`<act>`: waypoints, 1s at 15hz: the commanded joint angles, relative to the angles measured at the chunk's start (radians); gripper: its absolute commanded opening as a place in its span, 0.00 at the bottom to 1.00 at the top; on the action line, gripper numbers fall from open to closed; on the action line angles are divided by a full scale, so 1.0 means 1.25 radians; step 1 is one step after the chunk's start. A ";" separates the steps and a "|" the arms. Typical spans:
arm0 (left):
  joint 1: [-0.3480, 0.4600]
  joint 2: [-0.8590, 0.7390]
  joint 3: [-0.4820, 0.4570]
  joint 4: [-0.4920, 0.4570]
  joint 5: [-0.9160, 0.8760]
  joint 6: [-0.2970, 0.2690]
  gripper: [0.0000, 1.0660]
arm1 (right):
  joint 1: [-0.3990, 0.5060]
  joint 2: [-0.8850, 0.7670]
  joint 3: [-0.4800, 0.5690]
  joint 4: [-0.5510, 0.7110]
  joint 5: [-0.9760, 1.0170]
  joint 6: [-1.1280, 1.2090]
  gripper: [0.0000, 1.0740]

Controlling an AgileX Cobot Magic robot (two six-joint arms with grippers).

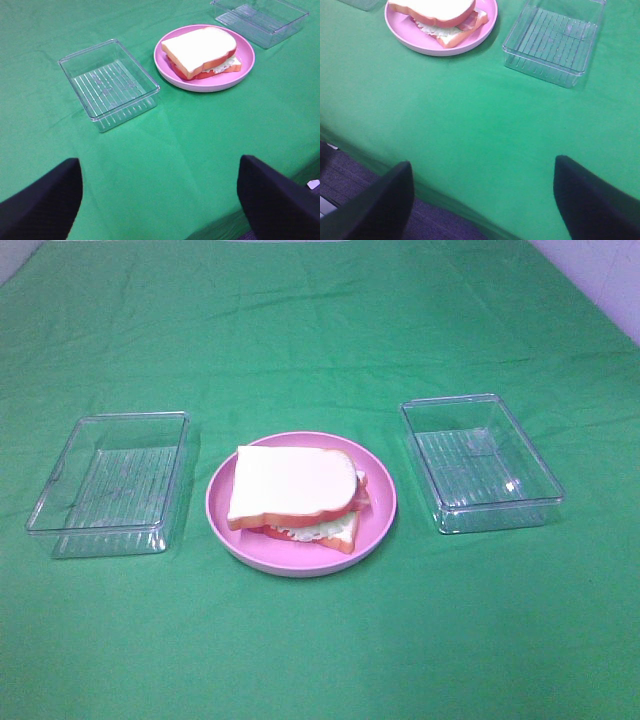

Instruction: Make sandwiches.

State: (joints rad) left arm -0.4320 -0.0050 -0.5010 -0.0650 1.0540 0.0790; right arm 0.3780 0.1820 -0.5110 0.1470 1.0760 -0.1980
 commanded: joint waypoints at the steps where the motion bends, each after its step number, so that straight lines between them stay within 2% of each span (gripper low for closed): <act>1: -0.004 -0.017 0.002 -0.002 -0.006 0.001 0.76 | 0.001 -0.004 0.003 -0.002 -0.006 -0.002 0.69; 5: -0.004 -0.017 0.002 -0.002 -0.006 0.001 0.76 | 0.001 -0.004 0.003 -0.002 -0.006 -0.002 0.69; 7: 0.023 -0.019 0.002 -0.002 -0.006 0.001 0.76 | -0.114 -0.006 0.003 0.003 -0.006 -0.002 0.69; 9: 0.134 -0.019 0.002 -0.002 -0.006 0.001 0.76 | -0.230 -0.035 0.003 0.003 -0.006 -0.002 0.69; 11: 0.226 -0.019 0.002 -0.002 -0.006 0.001 0.76 | -0.292 -0.074 0.003 0.003 -0.006 -0.002 0.69; 13: 0.320 -0.019 0.002 -0.002 -0.006 0.001 0.76 | -0.319 -0.129 0.003 0.003 -0.006 -0.002 0.69; 15: 0.366 -0.019 0.002 -0.002 -0.006 0.001 0.76 | -0.316 -0.163 0.002 0.010 -0.004 -0.002 0.69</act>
State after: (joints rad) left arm 0.0180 -0.0050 -0.5010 -0.0650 1.0540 0.0790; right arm -0.0110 -0.0050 -0.5110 0.1540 1.0770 -0.1930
